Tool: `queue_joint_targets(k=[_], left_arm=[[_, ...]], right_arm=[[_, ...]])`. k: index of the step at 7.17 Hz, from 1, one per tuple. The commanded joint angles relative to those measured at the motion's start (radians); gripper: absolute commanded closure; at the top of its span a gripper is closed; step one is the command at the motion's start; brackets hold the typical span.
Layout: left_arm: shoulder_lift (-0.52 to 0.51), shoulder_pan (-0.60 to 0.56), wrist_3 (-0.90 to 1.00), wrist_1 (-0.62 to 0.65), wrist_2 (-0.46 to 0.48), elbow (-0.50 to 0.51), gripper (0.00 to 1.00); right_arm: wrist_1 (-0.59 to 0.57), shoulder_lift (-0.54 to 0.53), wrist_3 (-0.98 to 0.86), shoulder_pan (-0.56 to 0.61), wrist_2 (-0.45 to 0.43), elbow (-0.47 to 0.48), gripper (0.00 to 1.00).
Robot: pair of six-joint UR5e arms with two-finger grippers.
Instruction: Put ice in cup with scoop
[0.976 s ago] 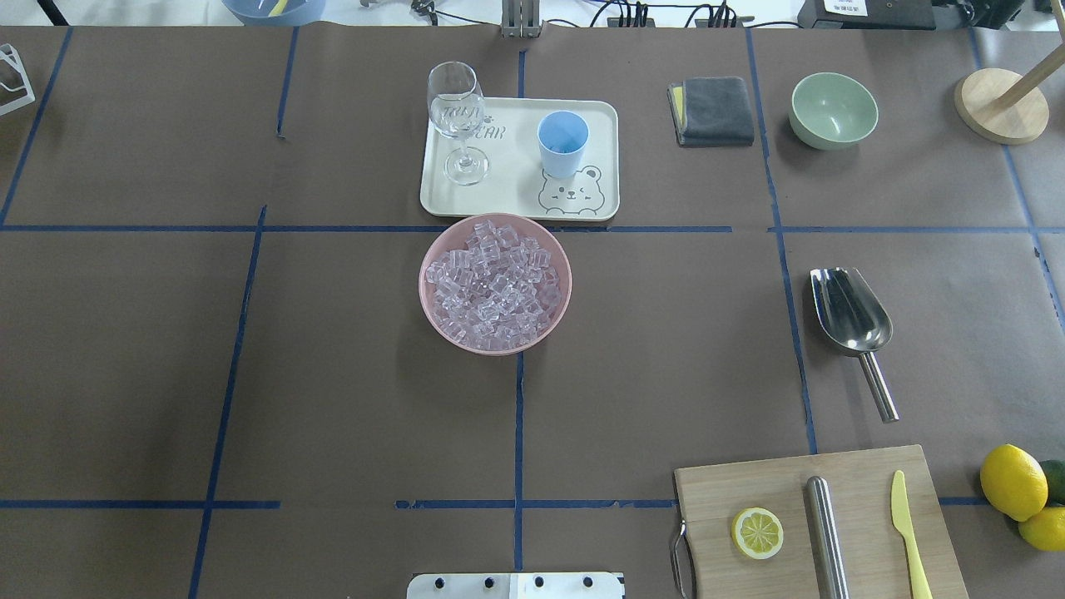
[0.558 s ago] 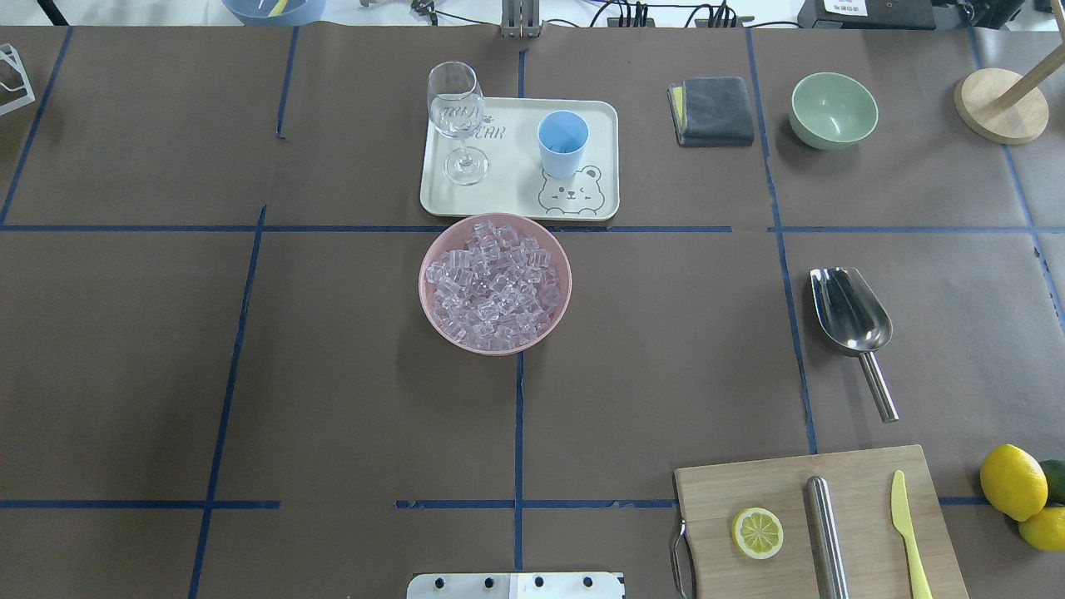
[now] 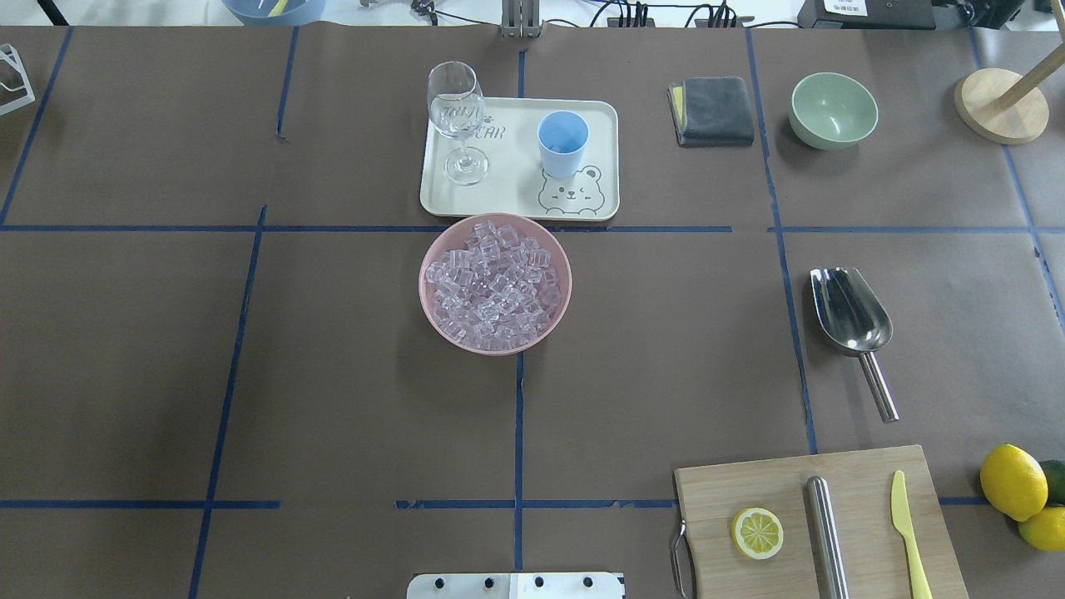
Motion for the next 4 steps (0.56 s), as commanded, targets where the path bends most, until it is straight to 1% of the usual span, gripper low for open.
queue_joint_targets(k=[1,4], left_arm=[[-0.006,0.002,-0.001,-0.001,0.001,0.0,0.0],[-0.037,0.003,0.001,0.002,0.003,0.0,0.0]], right_arm=[[-0.008,0.01,-0.003,0.002,0.0,-0.003,0.0],[-0.005,0.007,-0.003,0.003,-0.001,-0.001,0.0]])
